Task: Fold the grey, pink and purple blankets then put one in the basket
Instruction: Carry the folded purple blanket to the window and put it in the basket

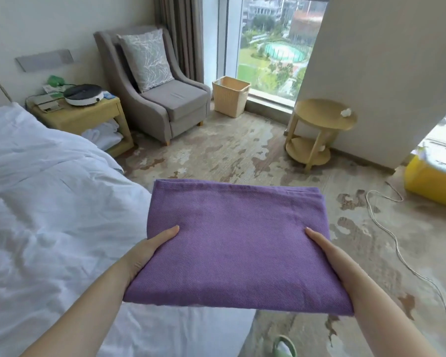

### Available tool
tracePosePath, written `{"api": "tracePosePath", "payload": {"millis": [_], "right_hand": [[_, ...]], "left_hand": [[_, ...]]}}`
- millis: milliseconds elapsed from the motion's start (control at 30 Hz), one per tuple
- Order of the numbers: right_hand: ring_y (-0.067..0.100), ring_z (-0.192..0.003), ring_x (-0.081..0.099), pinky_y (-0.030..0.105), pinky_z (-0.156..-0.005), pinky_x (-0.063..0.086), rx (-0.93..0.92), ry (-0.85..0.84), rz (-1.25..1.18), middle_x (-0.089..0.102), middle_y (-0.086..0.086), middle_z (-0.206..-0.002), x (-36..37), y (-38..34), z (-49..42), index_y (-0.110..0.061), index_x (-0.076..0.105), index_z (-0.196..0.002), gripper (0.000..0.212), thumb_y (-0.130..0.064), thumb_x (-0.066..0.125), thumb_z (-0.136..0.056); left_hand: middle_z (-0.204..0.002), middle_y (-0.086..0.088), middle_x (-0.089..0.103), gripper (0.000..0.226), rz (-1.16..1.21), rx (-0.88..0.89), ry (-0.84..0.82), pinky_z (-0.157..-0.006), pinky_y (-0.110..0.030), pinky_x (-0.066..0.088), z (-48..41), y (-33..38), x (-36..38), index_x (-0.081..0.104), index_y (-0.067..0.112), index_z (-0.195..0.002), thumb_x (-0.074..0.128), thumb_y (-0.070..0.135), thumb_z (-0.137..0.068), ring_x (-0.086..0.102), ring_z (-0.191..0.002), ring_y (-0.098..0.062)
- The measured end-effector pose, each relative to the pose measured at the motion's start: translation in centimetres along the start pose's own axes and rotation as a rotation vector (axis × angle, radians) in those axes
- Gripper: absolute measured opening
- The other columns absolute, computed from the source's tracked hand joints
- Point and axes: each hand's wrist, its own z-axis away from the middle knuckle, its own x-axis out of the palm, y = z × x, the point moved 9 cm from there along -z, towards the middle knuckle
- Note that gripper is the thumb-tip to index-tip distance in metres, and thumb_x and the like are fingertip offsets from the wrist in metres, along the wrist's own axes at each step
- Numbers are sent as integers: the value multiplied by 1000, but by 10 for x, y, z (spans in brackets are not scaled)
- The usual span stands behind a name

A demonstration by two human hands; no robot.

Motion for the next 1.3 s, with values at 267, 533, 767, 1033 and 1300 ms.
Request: {"api": "tracePosePath", "payload": {"millis": [267, 533, 767, 1033, 1300], "right_hand": [[30, -92, 71, 43, -95, 50, -71, 77, 18, 74, 12, -101, -167, -133, -67, -15, 68, -112, 83, -63, 82, -46], [29, -94, 71, 44, -96, 49, -18, -1, -29, 74, 11, -103, -207, -194, -145, -18, 72, -109, 75, -62, 83, -50], [32, -89, 72, 41, -87, 53, -18, 3, -6, 74, 14, -100, -206, -278, -253, -15, 65, -115, 83, -60, 81, -48], [32, -89, 72, 40, -79, 54, -67, 15, -3, 74, 13, -100, -172, -460, -421, -18, 64, -116, 87, -63, 84, -45], [34, -92, 71, 42, -86, 54, -62, -45, -53, 73, 12, -103, -136, -581, -554, -17, 68, -112, 85, -63, 86, -43]], "left_hand": [[-98, -10, 74, 43, 68, -7, -70, -59, -32, 57, -105, 96, 193, 71, 17, -100, 74, 44, -68, 72, -85, -30], [-106, -16, 71, 54, 97, -43, -51, -70, -38, 58, -185, 152, 244, 70, 10, -105, 80, 41, -61, 70, -92, -35], [-107, -14, 72, 69, 61, -22, -42, -81, -41, 54, -300, 221, 243, 66, 13, -111, 88, 45, -55, 69, -96, -35], [-94, -8, 75, 61, 31, 64, -10, -71, -35, 56, -473, 399, 226, 64, 20, -105, 84, 48, -54, 72, -87, -29], [-105, -12, 73, 73, 25, 54, 12, -82, -41, 56, -606, 522, 206, 68, 15, -111, 89, 49, -50, 70, -93, -33]]}}
